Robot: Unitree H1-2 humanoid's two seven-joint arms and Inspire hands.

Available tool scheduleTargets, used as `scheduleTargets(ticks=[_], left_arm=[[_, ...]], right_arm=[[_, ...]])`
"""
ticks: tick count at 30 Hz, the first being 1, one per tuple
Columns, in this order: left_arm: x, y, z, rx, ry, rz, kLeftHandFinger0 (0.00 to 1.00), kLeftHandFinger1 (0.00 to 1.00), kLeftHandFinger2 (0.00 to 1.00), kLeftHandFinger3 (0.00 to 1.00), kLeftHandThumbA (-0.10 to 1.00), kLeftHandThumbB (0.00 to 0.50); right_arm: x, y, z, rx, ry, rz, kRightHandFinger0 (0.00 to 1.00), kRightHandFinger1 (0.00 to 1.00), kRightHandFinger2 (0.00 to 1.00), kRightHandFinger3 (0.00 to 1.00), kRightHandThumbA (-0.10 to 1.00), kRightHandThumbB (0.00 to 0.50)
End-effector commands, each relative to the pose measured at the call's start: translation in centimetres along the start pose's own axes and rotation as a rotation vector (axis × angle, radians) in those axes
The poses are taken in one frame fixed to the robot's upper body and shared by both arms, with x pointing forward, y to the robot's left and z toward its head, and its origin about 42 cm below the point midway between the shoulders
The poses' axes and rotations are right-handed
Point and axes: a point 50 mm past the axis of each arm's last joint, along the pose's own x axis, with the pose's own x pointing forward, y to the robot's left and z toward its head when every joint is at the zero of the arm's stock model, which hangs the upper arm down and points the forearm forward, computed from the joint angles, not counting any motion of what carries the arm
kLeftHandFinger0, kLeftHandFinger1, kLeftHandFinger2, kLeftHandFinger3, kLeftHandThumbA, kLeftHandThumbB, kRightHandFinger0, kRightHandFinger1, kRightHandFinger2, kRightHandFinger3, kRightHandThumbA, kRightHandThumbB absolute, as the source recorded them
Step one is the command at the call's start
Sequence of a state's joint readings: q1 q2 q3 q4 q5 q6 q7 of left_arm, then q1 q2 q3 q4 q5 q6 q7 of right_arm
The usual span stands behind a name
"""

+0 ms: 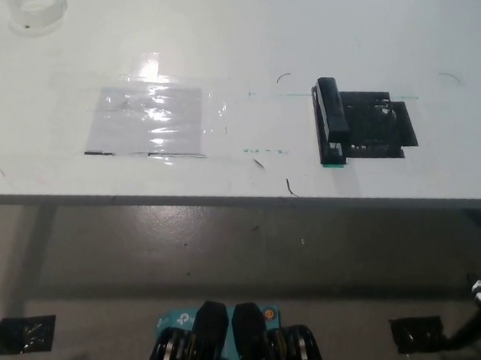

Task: A stapler is kept infront of the robot on the black mark on the desk and the robot uses its right hand to lift the top of the stapler to open it

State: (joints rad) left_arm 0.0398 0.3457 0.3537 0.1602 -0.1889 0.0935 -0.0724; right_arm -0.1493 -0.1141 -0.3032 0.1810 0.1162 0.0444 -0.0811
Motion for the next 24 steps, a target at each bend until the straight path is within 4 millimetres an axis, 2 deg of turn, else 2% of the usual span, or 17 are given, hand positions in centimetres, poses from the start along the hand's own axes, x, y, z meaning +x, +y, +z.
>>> scheduleTargets(ticks=[1, 2, 5, 6, 7, 8, 10, 11, 12, 15, 16, 21, 24], left_arm=[[0.2, 0.7, 1.2, 0.001, -0.035, 0.008, 0.39, 0.47, 0.64, 0.81, 0.44, 0.0], [0.3, 0.7, 1.2, -0.001, -0.032, 0.008, 0.39, 0.46, 0.63, 0.81, 0.45, 0.0], [0.2, 0.7, 1.1, 0.0, -0.036, 0.003, 0.39, 0.46, 0.63, 0.81, 0.45, 0.0], [0.2, 0.7, 1.0, -0.006, -0.038, 0.004, 0.39, 0.46, 0.63, 0.8, 0.45, 0.0], [0.2, 0.7, 1.0, -0.007, -0.038, 0.004, 0.39, 0.46, 0.63, 0.8, 0.45, 0.0], [0.1, 0.7, 1.0, -0.004, -0.038, 0.003, 0.41, 0.47, 0.64, 0.81, 0.45, 0.0], [0.2, 0.7, 1.0, -0.005, -0.038, 0.005, 0.4, 0.47, 0.65, 0.81, 0.45, 0.0], [0.2, 0.6, 1.0, -0.002, -0.037, 0.003, 0.4, 0.47, 0.65, 0.81, 0.45, 0.0], [0.2, 0.6, 1.1, -0.002, -0.035, 0.005, 0.4, 0.48, 0.65, 0.81, 0.45, 0.003], [0.2, 0.6, 1.1, -0.003, -0.036, 0.004, 0.39, 0.48, 0.65, 0.81, 0.44, 0.0], [0.2, 0.6, 1.2, -0.002, -0.037, 0.001, 0.39, 0.48, 0.65, 0.81, 0.44, 0.0], [0.3, 0.7, 1.2, -0.001, -0.038, 0.001, 0.4, 0.48, 0.64, 0.81, 0.44, 0.006], [0.2, 0.7, 1.2, -0.009, -0.044, -0.002, 0.4, 0.48, 0.65, 0.82, 0.44, 0.008]], right_arm=[[0.9, 0.0, 4.1, 0.028, -0.111, 0.014, 0.2, 0.2, 0.35, 0.68, 0.82, 0.0], [1.1, 0.6, 5.7, 0.074, -0.133, 0.034, 0.22, 0.22, 0.37, 0.68, 0.82, 0.0], [1.2, 1.3, 7.5, 0.101, -0.165, 0.047, 0.2, 0.2, 0.37, 0.67, 0.8, 0.002], [1.5, 1.9, 8.5, 0.104, -0.18, 0.056, 0.21, 0.21, 0.37, 0.67, 0.8, 0.026], [1.5, 1.9, 8.6, 0.105, -0.179, 0.057, 0.21, 0.21, 0.37, 0.67, 0.8, 0.026], [1.8, 2.8, 10.4, 0.129, -0.203, 0.088, 0.22, 0.21, 0.36, 0.65, 0.8, 0.032], [1.8, 4.0, 12.1, 0.138, -0.221, 0.112, 0.21, 0.2, 0.35, 0.65, 0.79, 0.04], [1.7, 3.9, 12.0, 0.139, -0.217, 0.109, 0.21, 0.2, 0.35, 0.65, 0.79, 0.04], [1.7, 5.4, 13.7, 0.178, -0.231, 0.162, 0.27, 0.24, 0.39, 0.66, 0.78, 0.029], [1.6, 6.7, 14.8, 0.187, -0.242, 0.202, 0.29, 0.25, 0.39, 0.66, 0.78, 0.033], [1.5, 7.9, 15.5, 0.214, -0.239, 0.242, 0.28, 0.25, 0.39, 0.66, 0.77, 0.016], [1.5, 9.5, 15.7, 0.225, -0.214, 0.288, 0.26, 0.26, 0.4, 0.67, 0.79, 0.0], [1.5, 11.4, 15.5, 0.288, -0.138, 0.354, 0.27, 0.29, 0.44, 0.76, 0.82, 0.0]])
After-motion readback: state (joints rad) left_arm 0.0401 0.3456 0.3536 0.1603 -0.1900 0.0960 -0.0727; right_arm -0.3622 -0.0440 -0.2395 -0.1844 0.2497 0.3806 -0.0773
